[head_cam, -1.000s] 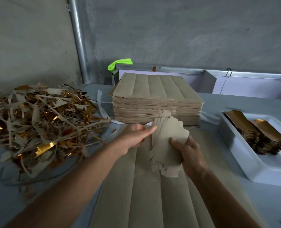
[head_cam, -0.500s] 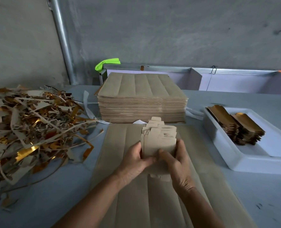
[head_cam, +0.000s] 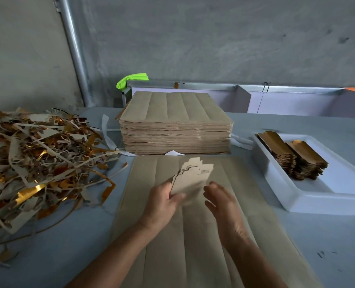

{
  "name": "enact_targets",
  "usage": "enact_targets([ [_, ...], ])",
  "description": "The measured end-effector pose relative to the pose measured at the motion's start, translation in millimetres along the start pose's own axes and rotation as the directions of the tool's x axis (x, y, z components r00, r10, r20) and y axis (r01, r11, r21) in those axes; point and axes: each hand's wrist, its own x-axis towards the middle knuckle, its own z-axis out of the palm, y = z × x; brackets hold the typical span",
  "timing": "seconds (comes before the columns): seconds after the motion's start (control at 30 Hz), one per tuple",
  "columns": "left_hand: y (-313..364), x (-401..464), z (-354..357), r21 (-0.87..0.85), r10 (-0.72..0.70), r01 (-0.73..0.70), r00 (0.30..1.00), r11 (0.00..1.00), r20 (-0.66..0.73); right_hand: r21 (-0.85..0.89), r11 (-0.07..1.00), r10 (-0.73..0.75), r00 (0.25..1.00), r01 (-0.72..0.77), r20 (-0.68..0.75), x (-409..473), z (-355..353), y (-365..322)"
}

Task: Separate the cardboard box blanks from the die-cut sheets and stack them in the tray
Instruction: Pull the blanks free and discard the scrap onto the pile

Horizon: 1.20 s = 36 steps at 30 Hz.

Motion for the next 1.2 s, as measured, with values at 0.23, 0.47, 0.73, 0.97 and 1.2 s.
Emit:
enact_targets([
  [0.23, -3.0, -5.4, 0.1, 0.714, 0.655, -0.577, 0.723, 0.396, 0.220, 0.210, 0.908, 0.348, 0.932, -0.362, 0.103, 5.3, -2.2, -27.0],
  [0.47, -20.9, -3.5, -8.4, 0.458, 0.258, -0.277, 0.960, 0.845, 0.105, 0.016, 0.981, 0.192, 0.980, -0.191, -0.054, 15.9, -27.5, -6.4],
  [0.73, -18.4, 12.8, 1.5, -0.510, -0.472, 0.529, 0.845, 0.678, 0.250, -0.162, 0.973, -0.126, 0.967, 0.164, 0.221, 17.4, -39.7, 1.5],
  [0.97, -23.4, 0.6, 2.2, -0.581, -0.304, 0.450, 0.892, 0.679, 0.335, -0.284, 0.924, -0.235, 0.967, 0.254, 0.100, 19.3, -42.5, 18.2],
  [1.2, 0.4, -1.1, 19.9, -0.345, -0.339, 0.296, 0.938, 0.891, -0.072, -0.374, 0.895, -0.244, 0.969, 0.241, 0.042, 15.9, -40.0, 28.5],
])
